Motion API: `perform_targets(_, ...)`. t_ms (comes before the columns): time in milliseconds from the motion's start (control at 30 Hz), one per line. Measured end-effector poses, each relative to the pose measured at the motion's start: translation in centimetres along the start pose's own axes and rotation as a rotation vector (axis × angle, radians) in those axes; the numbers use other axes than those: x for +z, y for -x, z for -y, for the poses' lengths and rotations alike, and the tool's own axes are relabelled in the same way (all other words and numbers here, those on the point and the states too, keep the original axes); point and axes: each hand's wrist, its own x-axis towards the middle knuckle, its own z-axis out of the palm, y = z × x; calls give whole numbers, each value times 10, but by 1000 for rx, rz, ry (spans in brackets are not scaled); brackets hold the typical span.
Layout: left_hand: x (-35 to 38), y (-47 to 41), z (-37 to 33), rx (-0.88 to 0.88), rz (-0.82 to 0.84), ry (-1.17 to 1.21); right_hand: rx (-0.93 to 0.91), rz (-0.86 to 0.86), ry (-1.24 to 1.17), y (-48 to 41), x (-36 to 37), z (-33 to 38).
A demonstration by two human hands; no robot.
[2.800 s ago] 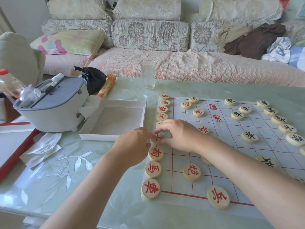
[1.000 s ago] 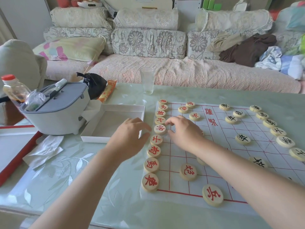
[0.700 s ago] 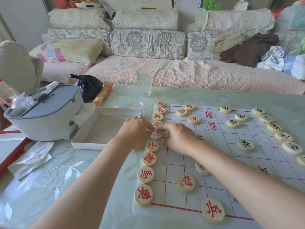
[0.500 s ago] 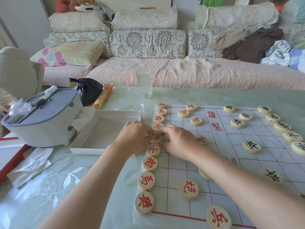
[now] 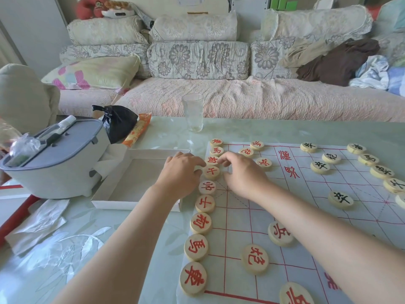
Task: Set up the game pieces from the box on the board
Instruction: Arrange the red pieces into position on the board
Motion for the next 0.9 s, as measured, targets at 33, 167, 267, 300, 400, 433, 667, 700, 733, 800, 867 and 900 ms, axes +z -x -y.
perform_targets(33, 0, -4, 1, -3, 10, -7, 14, 23, 11, -4, 0, 0)
perform_targets(167, 5, -15, 4, 8, 31, -3, 20, 67, 13, -14, 4, 2)
perform_targets(267, 10, -18, 3, 18, 72, 8, 26, 68, 23, -16, 7, 3)
perform_targets(300, 11, -18, 4, 23, 83, 7, 26, 64, 28, -17, 8, 3)
perform_targets(400, 12, -18, 6, 26, 62, 32, 24, 73, 3, -17, 7, 2)
perform_targets(433, 11, -17, 7, 22, 36, 37, 22, 76, 2, -18, 7, 2)
perform_targets(667, 13, -16, 5, 52, 46, 4, 33, 74, 34, -18, 8, 1)
perform_targets(700, 13, -17, 5, 45, 50, 28, 37, 68, 34, -18, 9, 1)
perform_targets(733, 13, -17, 6, 41, 44, 39, 41, 65, 32, -18, 9, 0)
perform_targets(800, 14, -17, 7, 44, 39, 27, 47, 64, 34, -18, 10, -1)
perform_targets(867, 14, -17, 8, 51, 62, 19, 47, 67, 44, -18, 11, -1)
perform_targets(900, 13, -16, 8, 54, 67, 13, 47, 64, 47, -19, 12, -2)
